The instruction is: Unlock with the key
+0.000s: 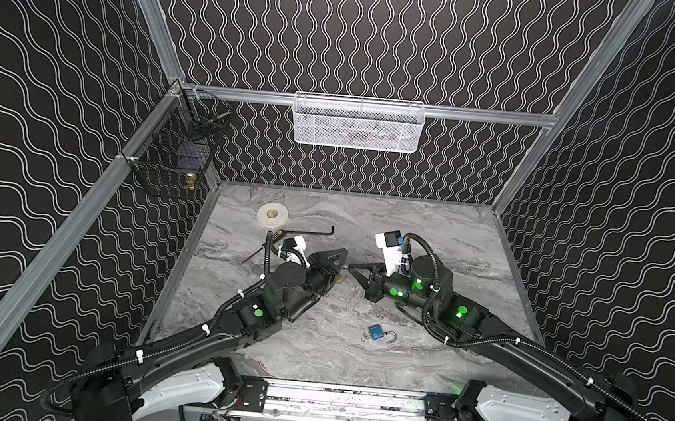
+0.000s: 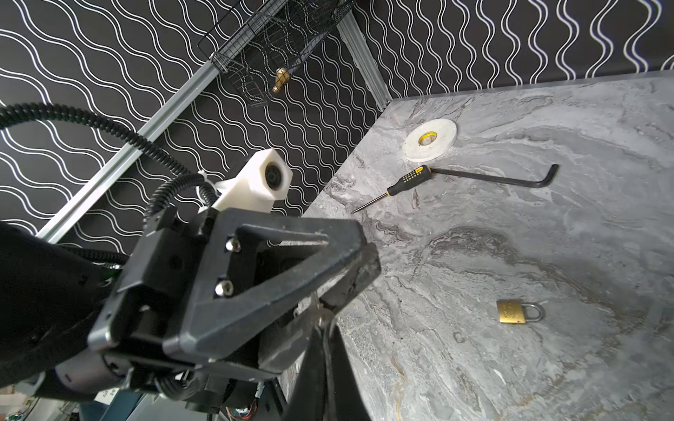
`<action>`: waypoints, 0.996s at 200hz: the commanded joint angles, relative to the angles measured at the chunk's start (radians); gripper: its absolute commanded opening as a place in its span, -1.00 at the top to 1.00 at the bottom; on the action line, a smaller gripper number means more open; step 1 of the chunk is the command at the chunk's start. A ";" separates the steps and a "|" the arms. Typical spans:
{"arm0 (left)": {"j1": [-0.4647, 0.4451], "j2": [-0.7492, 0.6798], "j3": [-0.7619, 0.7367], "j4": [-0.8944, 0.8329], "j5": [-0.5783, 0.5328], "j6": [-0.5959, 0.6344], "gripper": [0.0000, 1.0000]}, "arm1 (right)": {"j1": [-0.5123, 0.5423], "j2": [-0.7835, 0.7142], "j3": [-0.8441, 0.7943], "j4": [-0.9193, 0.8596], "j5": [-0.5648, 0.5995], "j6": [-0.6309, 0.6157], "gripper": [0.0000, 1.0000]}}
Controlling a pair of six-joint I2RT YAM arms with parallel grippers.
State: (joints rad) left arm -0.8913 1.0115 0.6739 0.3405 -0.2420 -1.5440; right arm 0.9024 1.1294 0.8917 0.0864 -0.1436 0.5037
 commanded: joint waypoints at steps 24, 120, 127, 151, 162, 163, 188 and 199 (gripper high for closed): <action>0.000 -0.002 -0.003 0.019 -0.005 -0.016 0.70 | 0.002 -0.009 0.001 0.010 0.015 -0.025 1.00; 0.000 -0.003 -0.002 0.002 -0.003 -0.009 1.00 | 0.001 -0.008 0.011 0.007 0.017 -0.031 0.92; 0.001 -0.003 0.000 0.000 0.000 -0.002 1.00 | 0.001 -0.009 0.012 0.004 0.019 -0.030 0.84; 0.003 -0.011 0.002 -0.007 0.001 0.035 1.00 | 0.000 -0.028 0.017 -0.006 0.029 -0.016 0.46; 0.006 -0.020 0.001 0.002 0.003 0.074 1.00 | 0.000 -0.041 0.020 -0.015 0.038 -0.014 0.30; 0.007 -0.019 0.002 0.002 0.004 0.079 1.00 | 0.000 -0.042 0.020 -0.016 0.039 -0.014 0.29; 0.048 -0.038 0.028 -0.049 0.065 0.202 1.00 | -0.015 -0.056 0.054 -0.084 0.020 -0.005 0.11; 0.078 -0.041 0.029 -0.041 0.112 0.261 1.00 | -0.036 -0.049 0.080 -0.116 -0.037 0.003 0.06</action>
State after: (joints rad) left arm -0.8536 0.9821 0.6865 0.3000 -0.2077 -1.4342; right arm 0.8909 1.0798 0.9302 0.0353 -0.1230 0.4866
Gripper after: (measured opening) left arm 0.048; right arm 0.448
